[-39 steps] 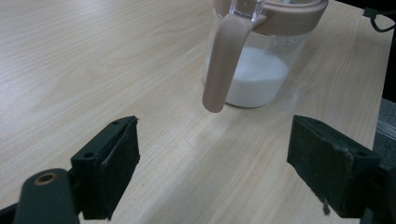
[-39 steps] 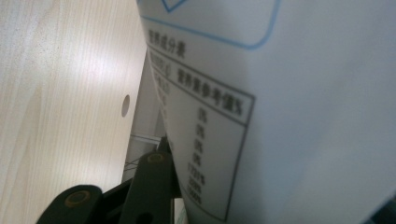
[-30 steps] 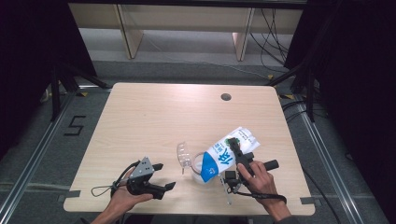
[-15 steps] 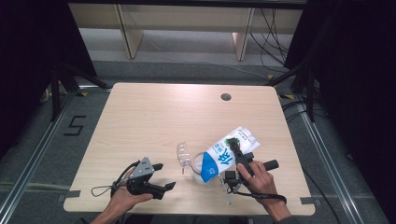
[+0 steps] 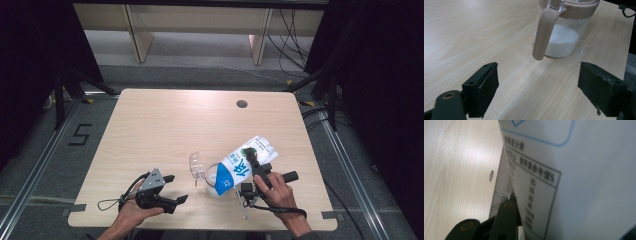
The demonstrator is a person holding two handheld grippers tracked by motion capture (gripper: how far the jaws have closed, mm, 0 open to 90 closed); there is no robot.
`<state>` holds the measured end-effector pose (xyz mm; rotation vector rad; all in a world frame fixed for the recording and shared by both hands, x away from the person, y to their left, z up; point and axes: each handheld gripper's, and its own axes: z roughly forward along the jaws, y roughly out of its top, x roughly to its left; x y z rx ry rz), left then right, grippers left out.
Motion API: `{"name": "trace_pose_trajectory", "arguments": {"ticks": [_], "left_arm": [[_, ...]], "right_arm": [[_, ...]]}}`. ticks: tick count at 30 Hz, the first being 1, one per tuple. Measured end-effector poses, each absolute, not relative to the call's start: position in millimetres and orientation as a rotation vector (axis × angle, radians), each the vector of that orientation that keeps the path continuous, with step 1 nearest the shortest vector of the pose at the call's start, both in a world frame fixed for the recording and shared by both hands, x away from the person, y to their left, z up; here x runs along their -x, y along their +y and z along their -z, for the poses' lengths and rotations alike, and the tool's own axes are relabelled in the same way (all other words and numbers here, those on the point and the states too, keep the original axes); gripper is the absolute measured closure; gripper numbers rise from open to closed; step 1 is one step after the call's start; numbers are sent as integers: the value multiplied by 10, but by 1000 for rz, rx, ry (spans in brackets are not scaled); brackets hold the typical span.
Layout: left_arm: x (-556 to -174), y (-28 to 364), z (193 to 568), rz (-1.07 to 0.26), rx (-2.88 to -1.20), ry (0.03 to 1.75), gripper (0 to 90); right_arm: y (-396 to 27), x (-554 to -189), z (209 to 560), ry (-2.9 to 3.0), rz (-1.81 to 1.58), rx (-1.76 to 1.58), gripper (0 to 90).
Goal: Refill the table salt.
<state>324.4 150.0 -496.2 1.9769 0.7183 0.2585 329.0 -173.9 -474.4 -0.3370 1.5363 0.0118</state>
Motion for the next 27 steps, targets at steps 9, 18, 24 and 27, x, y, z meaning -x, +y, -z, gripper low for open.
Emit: {"name": "trace_pose_trajectory", "arguments": {"ticks": [9, 18, 24, 27], "left_arm": [[-3245, 1499, 4963, -259, -1977, 719, 162], [-3245, 1500, 4963, -258, -1977, 718, 162], [-3246, 1499, 4965, -257, -1974, 716, 162], [-3245, 1500, 4962, -258, -1977, 719, 162]], "right_arm": [[-1739, -3303, 4781, 1528, -49, 317, 689], [-1741, -3298, 4789, 1543, -37, 313, 698], [-1747, -3298, 4775, 1531, -30, 318, 706], [-1740, -3299, 4787, 1543, -38, 312, 709]]}}
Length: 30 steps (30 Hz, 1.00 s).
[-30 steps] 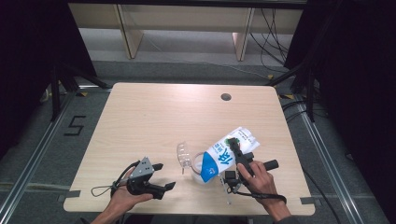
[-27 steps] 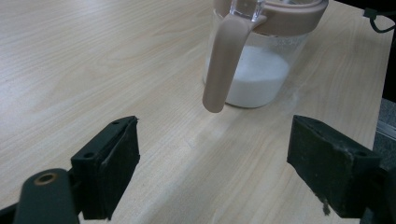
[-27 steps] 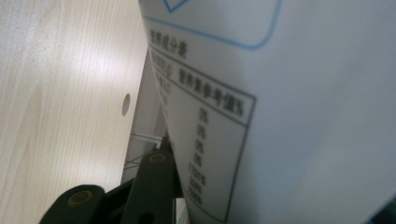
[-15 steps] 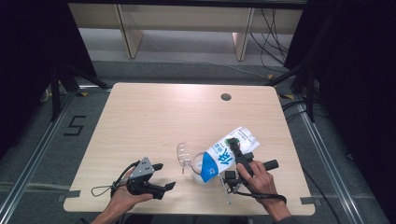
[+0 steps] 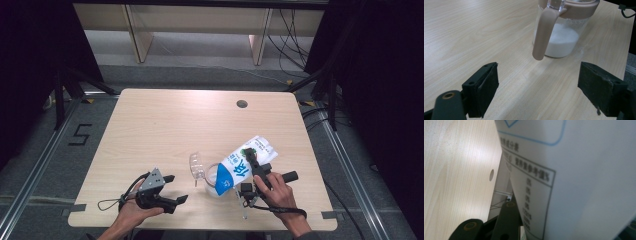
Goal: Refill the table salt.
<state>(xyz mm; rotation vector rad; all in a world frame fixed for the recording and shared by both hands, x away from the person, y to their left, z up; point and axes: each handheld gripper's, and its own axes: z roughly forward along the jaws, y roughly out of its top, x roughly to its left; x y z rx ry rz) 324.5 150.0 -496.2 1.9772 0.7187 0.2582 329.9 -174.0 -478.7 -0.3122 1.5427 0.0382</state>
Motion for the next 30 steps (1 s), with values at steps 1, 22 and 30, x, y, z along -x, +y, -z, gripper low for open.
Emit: {"name": "trace_pose_trajectory", "arguments": {"ticks": [1, 22, 30], "left_arm": [[-3245, 1500, 4962, -258, -1977, 719, 162], [-3245, 1498, 4965, -257, -1976, 715, 162], [-3244, 1496, 4965, -257, -1978, 714, 162]], "right_arm": [[-1735, -3300, 4768, 1534, -26, 334, 710], [-1737, -3304, 4783, 1556, -45, 309, 729], [-1726, -3313, 4736, 1549, -21, 346, 736]]}}
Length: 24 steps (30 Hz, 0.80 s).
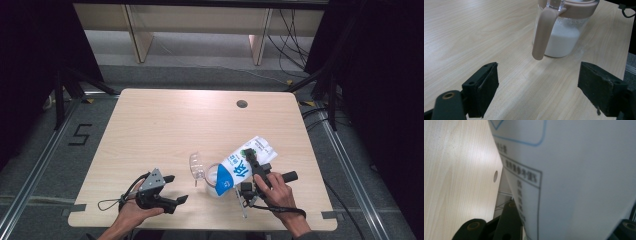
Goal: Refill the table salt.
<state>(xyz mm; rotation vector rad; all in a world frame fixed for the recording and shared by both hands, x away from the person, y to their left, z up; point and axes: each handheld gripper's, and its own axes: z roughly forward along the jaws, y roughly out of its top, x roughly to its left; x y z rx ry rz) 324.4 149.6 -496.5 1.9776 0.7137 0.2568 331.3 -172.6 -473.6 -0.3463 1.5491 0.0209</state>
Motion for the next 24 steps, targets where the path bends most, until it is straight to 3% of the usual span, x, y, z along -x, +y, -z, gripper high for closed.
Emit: {"name": "trace_pose_trajectory", "arguments": {"ticks": [24], "left_arm": [[-3246, 1496, 4966, -257, -1978, 713, 162]], "right_arm": [[-1747, -3351, 4666, 1701, -177, 233, 781]]}}
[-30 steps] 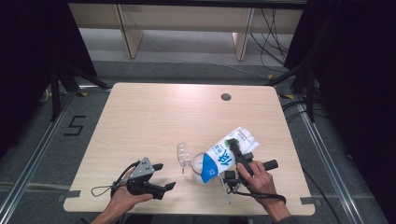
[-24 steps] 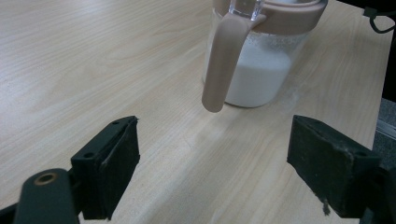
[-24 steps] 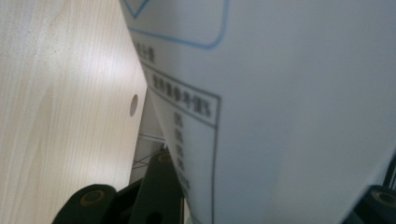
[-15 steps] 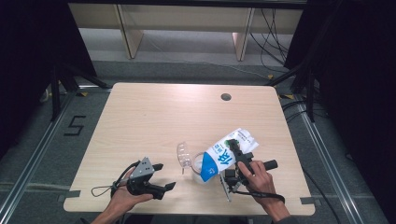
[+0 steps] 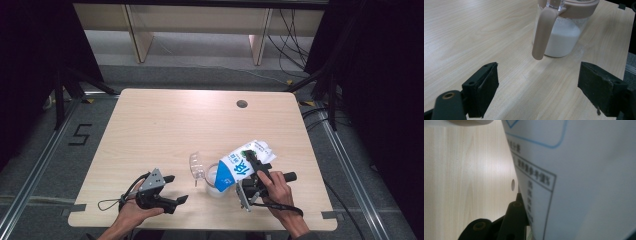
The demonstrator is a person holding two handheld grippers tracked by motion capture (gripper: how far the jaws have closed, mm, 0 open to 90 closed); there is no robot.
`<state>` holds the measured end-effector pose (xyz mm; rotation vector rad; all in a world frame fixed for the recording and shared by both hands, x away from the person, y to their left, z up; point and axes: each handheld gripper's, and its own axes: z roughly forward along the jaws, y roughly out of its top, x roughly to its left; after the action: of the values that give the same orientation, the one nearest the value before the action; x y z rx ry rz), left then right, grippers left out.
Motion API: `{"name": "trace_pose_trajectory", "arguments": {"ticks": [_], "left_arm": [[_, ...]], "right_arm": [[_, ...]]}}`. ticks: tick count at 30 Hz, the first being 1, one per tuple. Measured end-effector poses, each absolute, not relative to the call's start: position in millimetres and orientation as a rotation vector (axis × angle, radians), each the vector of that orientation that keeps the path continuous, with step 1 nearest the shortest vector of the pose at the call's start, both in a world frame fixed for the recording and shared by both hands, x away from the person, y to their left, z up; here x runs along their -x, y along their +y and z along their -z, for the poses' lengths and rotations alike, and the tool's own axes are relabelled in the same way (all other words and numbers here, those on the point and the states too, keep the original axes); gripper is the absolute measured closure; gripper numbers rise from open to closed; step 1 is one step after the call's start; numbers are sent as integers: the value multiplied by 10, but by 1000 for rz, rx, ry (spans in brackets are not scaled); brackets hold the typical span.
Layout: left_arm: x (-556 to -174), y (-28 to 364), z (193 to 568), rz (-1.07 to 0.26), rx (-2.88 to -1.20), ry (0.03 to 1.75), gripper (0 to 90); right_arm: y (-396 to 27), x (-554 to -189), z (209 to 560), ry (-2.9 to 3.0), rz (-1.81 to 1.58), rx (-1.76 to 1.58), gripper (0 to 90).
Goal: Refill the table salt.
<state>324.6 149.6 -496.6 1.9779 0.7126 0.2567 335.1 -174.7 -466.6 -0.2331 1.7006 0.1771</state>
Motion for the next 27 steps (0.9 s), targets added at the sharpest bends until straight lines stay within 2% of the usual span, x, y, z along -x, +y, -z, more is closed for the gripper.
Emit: {"name": "trace_pose_trajectory", "arguments": {"ticks": [27], "left_arm": [[-3244, 1497, 4967, -257, -1976, 717, 162]], "right_arm": [[-1935, -3471, 4651, 1901, -537, -142, 788]]}}
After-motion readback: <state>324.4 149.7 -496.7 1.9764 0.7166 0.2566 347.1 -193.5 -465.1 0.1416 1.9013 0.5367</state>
